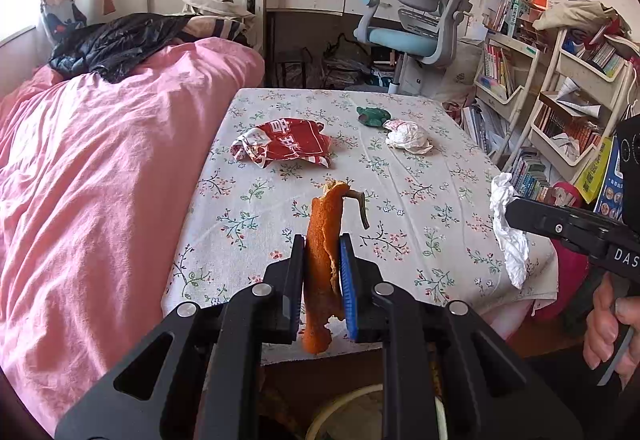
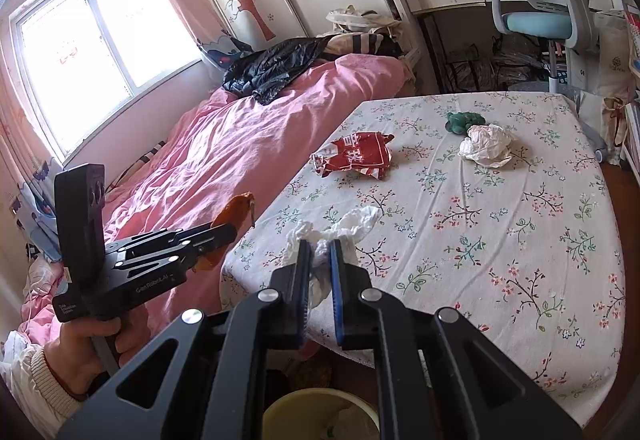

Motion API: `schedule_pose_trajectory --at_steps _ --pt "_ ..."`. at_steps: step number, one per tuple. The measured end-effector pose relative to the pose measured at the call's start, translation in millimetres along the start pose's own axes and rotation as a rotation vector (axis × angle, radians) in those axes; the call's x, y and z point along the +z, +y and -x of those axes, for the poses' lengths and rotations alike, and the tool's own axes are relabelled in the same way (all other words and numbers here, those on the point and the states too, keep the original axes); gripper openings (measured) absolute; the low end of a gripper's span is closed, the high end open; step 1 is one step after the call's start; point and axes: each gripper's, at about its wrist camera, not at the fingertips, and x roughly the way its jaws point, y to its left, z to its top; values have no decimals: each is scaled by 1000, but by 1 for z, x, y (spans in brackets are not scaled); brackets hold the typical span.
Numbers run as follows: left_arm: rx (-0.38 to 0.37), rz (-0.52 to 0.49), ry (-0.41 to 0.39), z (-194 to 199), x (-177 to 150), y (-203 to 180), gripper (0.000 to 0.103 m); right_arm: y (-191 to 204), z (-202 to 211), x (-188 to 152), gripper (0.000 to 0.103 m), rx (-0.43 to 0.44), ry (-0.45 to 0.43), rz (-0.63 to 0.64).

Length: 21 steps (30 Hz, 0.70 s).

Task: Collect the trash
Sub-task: 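Carry the tissue to the yellow bin and open the right tool while the left tool carries the peel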

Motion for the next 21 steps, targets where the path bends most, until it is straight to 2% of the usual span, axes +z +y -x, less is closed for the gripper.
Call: schedule_pose_trajectory --at_steps 5,10,14,21 --pt "3 -4 -3 4 -5 -2 16 7 0 -7 11 9 9 12" --pt "6 0 23 7 -20 -5 16 23 -4 -27 11 14 69 50" --pt "4 -17 39 9 -32 -11 16 42 -11 -51 11 7 145 98" --pt "-3 -28 62 14 -47 -19 16 59 -26 -102 13 13 307 110"
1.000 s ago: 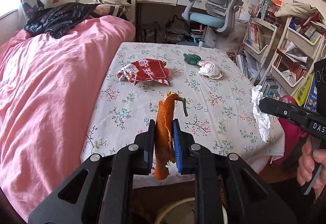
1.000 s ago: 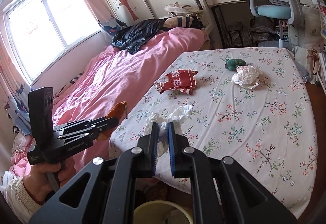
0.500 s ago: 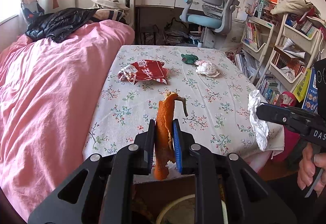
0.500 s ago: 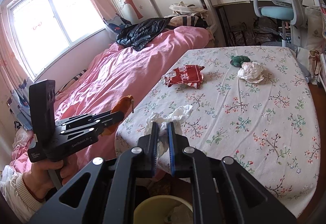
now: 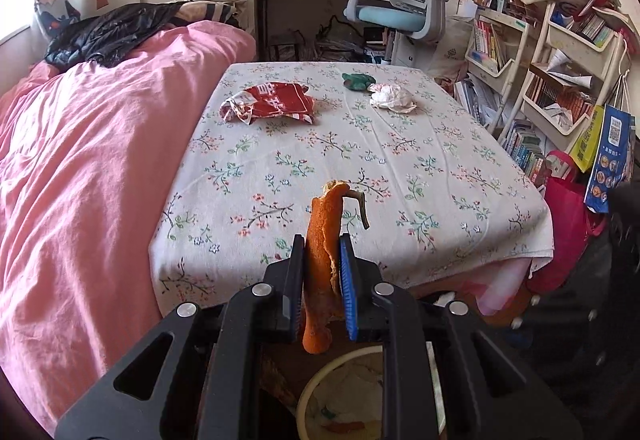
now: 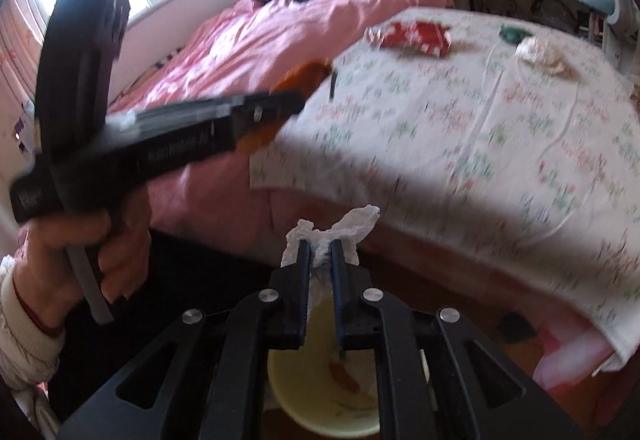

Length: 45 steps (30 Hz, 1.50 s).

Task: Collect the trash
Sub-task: 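Carry the tissue to the yellow bin and open the right tool while the left tool carries the peel, then open the left tool to drop the orange peel into the bin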

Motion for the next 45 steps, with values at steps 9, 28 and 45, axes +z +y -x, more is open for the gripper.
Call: schedule_pose_trajectory --at_steps 9,28,45 --pt "-7 22 23 7 -15 -1 16 18 -29 -41 41 -49 181 41" --pt "-73 -262 359 -18 -103 -75 36 -55 42 -34 67 -283 -187 -291" --pt "77 27 4 27 -38 -6 67 -49 52 -13 74 -300 -249 -227"
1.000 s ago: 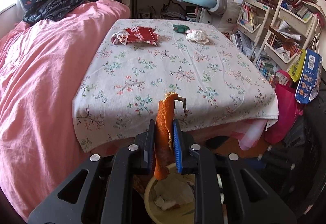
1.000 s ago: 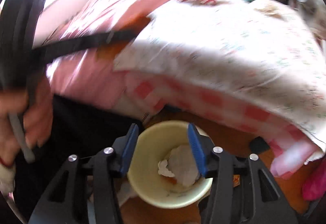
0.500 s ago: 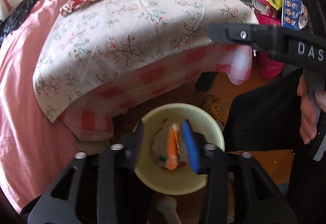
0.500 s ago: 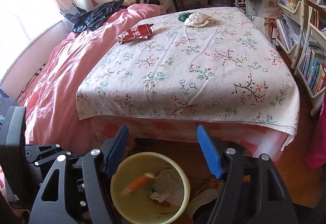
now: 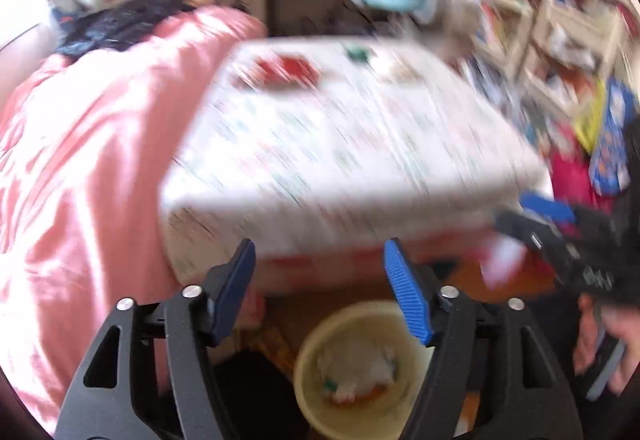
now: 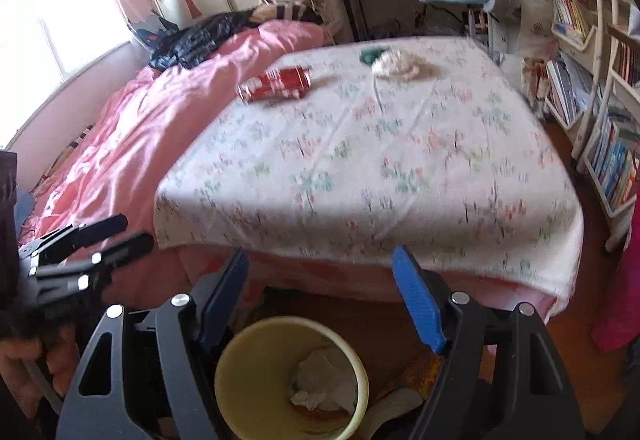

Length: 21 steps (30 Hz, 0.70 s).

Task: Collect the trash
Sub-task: 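Open the left tool to drop the orange peel into the bin, then move both tools back to the table, left tool toward the red snack bag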

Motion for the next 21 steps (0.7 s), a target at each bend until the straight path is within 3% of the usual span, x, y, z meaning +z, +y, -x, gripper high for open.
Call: schedule_pose_trajectory --at_steps 3,8,13,18,21 --pt "50 70 -48 -5 29 26 71 1 1 24 78 -2 -36 38" --pt "74 136 -54 -36 76 58 73 -14 -21 75 79 -21 -60 54" --pt "-14 305 -8 -94 122 94 74 -36 -55 112 79 -26 -74 -12" --pt "-29 438 26 -157 150 114 74 -53 -87 143 79 -66 -90 -31" --pt "-17 454 42 -187 164 116 74 -66 -102 152 79 -85 -85 -59"
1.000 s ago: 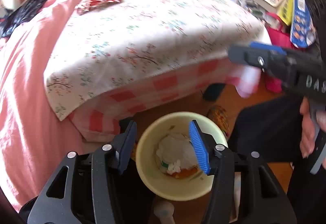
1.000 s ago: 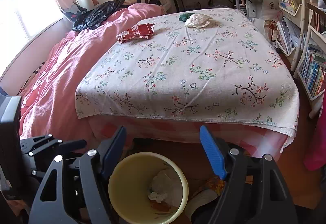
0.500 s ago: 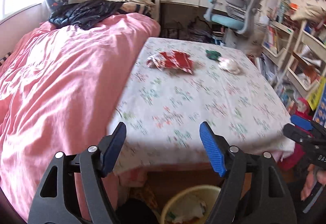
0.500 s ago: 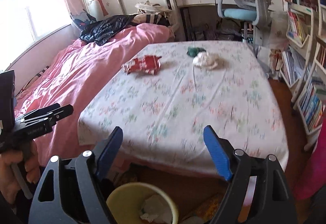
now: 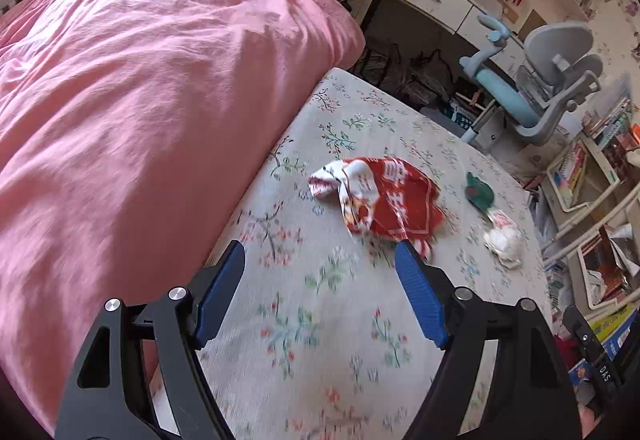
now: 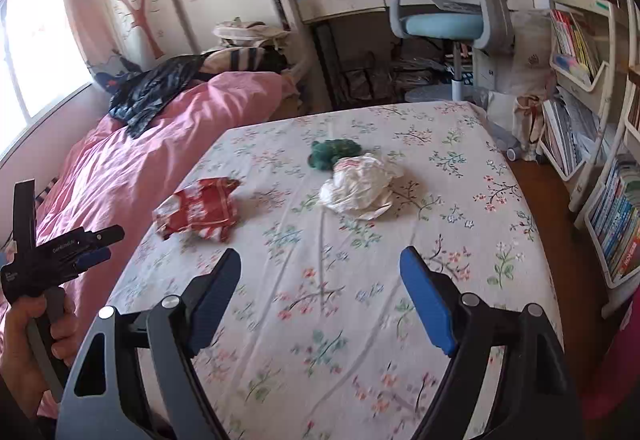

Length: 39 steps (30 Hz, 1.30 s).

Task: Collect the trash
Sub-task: 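Move both tools back to the table, left tool toward the red snack bag, then grasp the red snack bag with the left tool while the right tool grasps the white plastic bag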

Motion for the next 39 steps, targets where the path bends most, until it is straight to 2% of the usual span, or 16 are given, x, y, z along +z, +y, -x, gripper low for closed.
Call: schedule_pose_trajectory --at_steps 8,9,12,13,14,15,17,18,20,26,29,31,32,33,38,39 --pt "-24 31 61 -57 24 -12 74 -16 -52 30 79 -49 -12 -25" --pt "-32 32 65 -62 27 -14 71 -17 -61 34 79 -61 -5 -29" --pt "-93 37 121 -78 28 -18 27 -23 -79 42 78 -67 9 -45" --pt "-111 44 130 -80 28 -19 24 -25 -84 44 77 -66 16 -53" --pt "-116 41 121 -80 29 -21 22 -27 -91 46 66 -58 30 -62" --pt "-126 24 113 -78 31 -25 20 -30 -96 47 42 -42 51 -72" --pt "-155 12 99 -72 35 -29 16 -35 -103 48 22 2 92 -104" --pt "-176 15 83 -67 39 -31 14 -35 -101 50 6 17 89 -110" --pt "-206 26 57 -56 47 -30 12 -36 -90 56 0 59 73 -122" --pt "-275 2 -47 -12 57 -35 12 -40 -47 68 0 134 -16 -157" --pt "-282 -22 -83 6 54 -39 12 -39 -47 68 2 109 -1 -138" --pt "-276 -37 -92 13 51 -41 12 -38 -59 63 25 65 25 -126" --pt "-273 -45 -93 15 49 -42 12 -37 -67 59 65 52 47 -125" --pt "-270 -55 -93 16 48 -44 12 -37 -74 56 87 34 54 -121" --pt "-263 -47 -152 37 53 -31 12 -30 -100 46 81 -6 79 -87" --pt "-266 -34 -161 41 55 -26 12 -29 -105 46 62 -7 81 -78"
